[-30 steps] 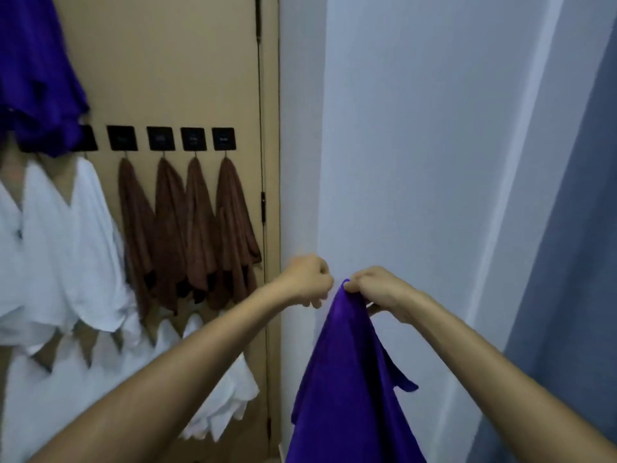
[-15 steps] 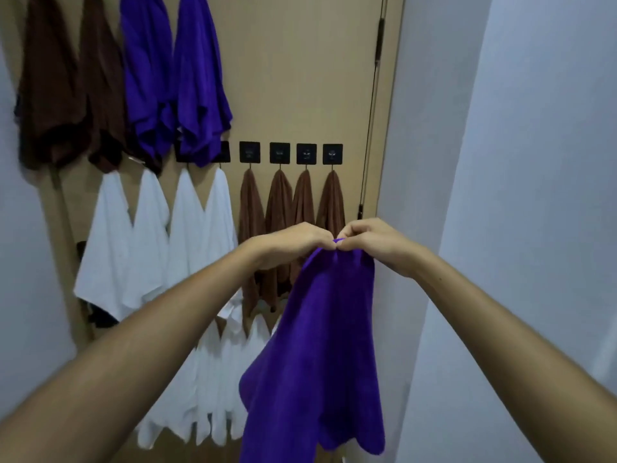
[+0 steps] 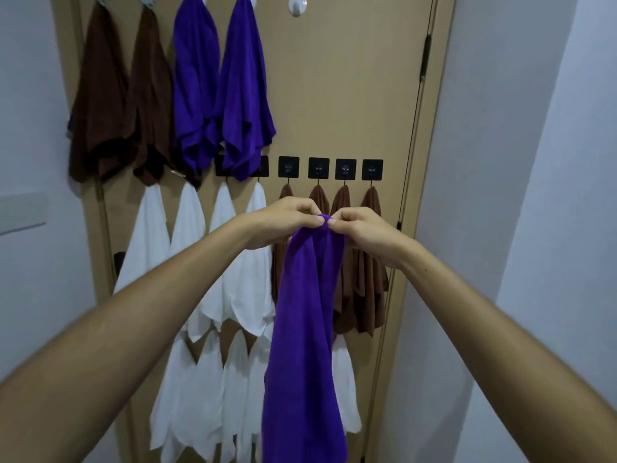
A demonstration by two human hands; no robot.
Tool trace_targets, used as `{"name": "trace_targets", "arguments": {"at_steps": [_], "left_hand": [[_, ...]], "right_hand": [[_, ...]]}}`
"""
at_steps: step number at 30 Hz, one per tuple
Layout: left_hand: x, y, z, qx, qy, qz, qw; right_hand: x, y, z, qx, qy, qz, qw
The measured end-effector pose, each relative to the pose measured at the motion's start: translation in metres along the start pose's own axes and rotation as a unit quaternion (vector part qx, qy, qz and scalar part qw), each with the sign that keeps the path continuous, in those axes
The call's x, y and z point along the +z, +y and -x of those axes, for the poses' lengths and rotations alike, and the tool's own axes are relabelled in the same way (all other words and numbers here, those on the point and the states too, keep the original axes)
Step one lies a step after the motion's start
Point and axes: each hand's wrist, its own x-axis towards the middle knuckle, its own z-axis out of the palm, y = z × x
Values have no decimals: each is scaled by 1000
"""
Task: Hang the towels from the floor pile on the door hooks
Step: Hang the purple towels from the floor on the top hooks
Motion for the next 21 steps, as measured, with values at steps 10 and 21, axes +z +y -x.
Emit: {"name": "trace_targets", "arguments": {"at_steps": [10, 21], "left_hand": [[-35, -10, -10, 14, 12, 109, 994], [-42, -2, -18, 72, 114, -74, 988]], "right_hand": [[8, -16, -20, -48, 45, 31, 997], [-7, -19, -37, -56, 66, 24, 996]]}}
